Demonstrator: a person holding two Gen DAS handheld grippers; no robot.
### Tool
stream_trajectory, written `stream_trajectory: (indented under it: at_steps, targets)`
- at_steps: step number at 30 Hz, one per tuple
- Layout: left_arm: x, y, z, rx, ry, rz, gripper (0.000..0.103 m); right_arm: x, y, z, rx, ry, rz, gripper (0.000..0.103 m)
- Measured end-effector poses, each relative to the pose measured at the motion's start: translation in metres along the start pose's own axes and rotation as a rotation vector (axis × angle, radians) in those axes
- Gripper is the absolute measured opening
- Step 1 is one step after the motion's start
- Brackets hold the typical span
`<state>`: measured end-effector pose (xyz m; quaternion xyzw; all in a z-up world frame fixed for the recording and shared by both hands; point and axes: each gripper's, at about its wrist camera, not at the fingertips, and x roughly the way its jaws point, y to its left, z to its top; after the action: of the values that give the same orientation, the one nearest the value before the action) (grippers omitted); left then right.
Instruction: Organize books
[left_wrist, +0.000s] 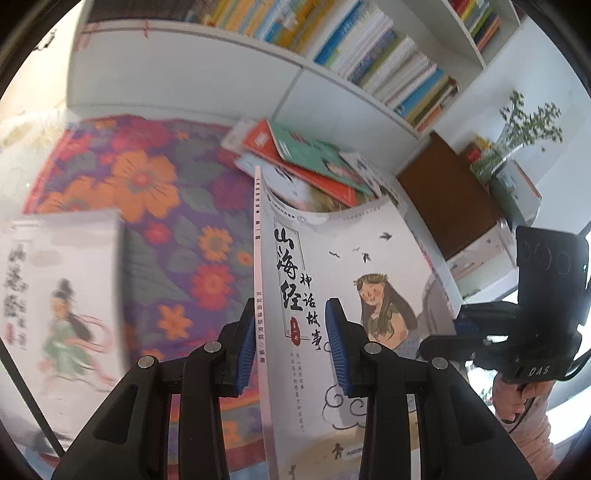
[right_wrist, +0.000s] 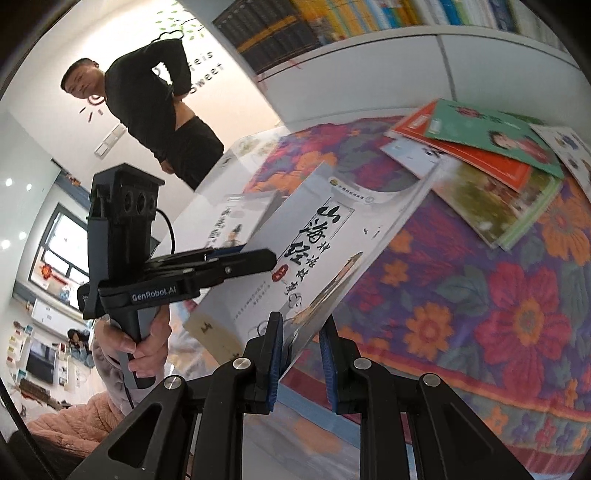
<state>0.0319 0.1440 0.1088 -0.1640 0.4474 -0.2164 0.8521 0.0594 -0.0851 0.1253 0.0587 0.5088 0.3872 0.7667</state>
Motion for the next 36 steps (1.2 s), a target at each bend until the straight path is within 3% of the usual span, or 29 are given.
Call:
stream_trajectory:
  at_steps: [6, 17, 25, 36]
  targets:
    - [-0.043, 0.036, 0.009, -0.027, -0.073, 0.043, 0.031, 0.025, 0.035, 0.025, -0.051, 0.02, 0.033, 0.019]
    - [-0.097, 0.112, 0.011, -0.12, -0.126, 0.139, 0.033, 0.092, 0.098, 0.067, -0.116, 0.037, 0.141, 0.019]
    - [-0.098, 0.161, -0.005, -0.204, -0.118, 0.178, 0.033, 0.143, 0.115, 0.076, -0.121, 0.074, 0.181, 0.019]
    - [-0.083, 0.184, -0.02, -0.236, -0.068, 0.214, 0.033, 0.186, 0.106, 0.068, -0.062, 0.152, 0.189, 0.019]
